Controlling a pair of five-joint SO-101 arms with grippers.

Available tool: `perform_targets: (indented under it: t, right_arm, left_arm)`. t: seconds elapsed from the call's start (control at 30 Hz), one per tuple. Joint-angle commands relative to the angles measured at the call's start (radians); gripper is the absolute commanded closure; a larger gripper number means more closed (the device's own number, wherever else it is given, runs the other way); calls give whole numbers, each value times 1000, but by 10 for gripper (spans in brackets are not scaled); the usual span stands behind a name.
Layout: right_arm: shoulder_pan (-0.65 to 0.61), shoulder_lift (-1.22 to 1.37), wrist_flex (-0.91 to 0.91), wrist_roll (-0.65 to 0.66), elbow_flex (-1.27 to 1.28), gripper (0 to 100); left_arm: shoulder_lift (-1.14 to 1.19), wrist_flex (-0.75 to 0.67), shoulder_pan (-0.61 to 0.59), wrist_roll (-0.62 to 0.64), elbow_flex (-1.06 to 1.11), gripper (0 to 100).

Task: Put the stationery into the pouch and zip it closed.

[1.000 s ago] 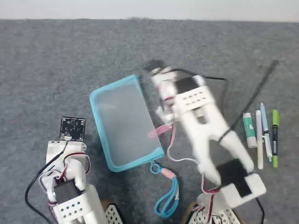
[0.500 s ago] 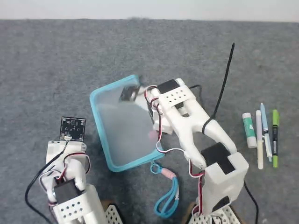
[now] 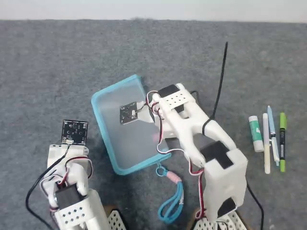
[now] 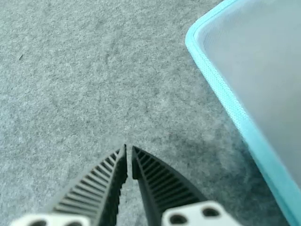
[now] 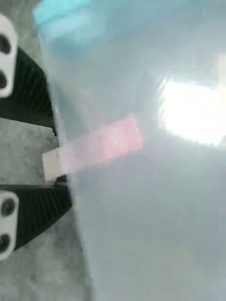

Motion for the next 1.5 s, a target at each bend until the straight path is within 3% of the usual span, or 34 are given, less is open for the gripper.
perform_targets:
  t: [0.0, 0.13, 0.2, 0.37, 0.53, 0.73, 1.07, 1.47]
  right_arm:
    - [-1, 1, -4, 9, -29, 855]
    - [-1, 8, 2, -14, -25, 915]
    - [4, 1, 1, -94, -29, 988]
    - [71, -1, -1, -296, -31, 994]
    - [219, -33, 1, -489, -29, 991]
    - [496, -125, 19, -749, -25, 991]
    - [843, -150, 82, -680, -25, 991]
    - [862, -160, 87, -612, -29, 954]
  left_arm:
    - [-20, -2, 8, -9, -12, 988]
    - [-20, -2, 8, -9, -12, 988]
    - [-20, -2, 8, -9, -12, 988]
    - [-20, -2, 8, -9, -12, 988]
    - [-20, -2, 8, -9, -12, 988]
    - [-20, -2, 8, -9, -12, 988]
    - [-20, -2, 8, -9, -12, 988]
    - [-20, 0, 8, -9, -12, 988]
